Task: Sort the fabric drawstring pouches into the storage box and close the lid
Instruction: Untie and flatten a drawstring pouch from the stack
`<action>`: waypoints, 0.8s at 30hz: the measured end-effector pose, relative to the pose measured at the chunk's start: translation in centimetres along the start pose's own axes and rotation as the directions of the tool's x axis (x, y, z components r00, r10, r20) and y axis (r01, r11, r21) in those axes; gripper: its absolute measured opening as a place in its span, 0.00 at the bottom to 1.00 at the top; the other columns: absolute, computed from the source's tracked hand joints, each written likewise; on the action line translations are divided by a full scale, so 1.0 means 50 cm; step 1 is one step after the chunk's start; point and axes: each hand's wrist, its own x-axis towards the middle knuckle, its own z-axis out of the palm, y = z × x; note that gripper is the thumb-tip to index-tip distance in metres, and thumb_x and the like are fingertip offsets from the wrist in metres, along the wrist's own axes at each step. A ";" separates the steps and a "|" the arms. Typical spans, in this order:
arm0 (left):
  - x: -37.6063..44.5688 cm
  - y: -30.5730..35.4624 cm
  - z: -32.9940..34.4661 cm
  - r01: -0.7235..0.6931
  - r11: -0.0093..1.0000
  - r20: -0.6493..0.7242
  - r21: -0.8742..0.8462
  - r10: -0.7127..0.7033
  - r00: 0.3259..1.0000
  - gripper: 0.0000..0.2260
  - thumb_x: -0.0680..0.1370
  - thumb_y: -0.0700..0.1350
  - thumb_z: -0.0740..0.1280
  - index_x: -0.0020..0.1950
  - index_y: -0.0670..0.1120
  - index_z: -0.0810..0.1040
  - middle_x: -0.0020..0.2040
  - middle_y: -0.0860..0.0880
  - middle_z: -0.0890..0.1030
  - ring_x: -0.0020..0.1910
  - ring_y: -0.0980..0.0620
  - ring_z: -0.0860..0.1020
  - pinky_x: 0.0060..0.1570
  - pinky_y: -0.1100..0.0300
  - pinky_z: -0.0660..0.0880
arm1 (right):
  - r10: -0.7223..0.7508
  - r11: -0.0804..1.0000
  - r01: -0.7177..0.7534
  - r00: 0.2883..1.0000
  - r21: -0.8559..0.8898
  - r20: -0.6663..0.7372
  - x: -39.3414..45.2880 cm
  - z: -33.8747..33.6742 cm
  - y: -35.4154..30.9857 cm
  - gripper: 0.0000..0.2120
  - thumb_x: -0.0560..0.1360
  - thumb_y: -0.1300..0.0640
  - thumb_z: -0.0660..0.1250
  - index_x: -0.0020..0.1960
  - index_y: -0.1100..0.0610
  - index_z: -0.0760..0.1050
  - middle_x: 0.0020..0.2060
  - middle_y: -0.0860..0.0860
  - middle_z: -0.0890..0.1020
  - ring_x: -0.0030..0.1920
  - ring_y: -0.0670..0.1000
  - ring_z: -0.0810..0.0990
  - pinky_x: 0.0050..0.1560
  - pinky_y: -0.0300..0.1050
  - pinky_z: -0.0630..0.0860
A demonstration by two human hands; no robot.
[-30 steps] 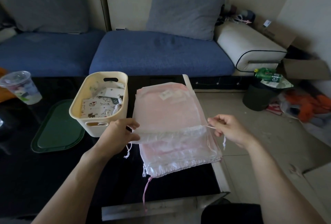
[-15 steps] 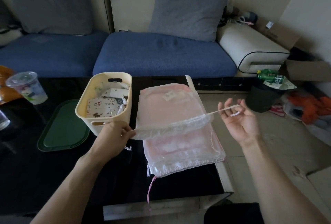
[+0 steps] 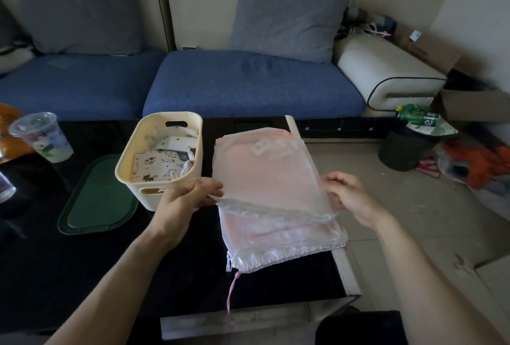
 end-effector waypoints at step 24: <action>0.014 -0.021 0.038 0.167 0.985 -0.013 0.040 -0.166 0.986 0.15 0.80 0.50 0.66 0.49 0.37 0.81 0.30 0.49 0.72 0.27 0.52 0.62 0.28 0.60 0.61 | 0.149 0.985 -0.145 0.988 -0.091 0.041 0.010 -0.006 0.029 0.07 0.81 0.60 0.65 0.58 0.58 0.78 0.38 0.54 0.76 0.23 0.44 0.67 0.24 0.37 0.63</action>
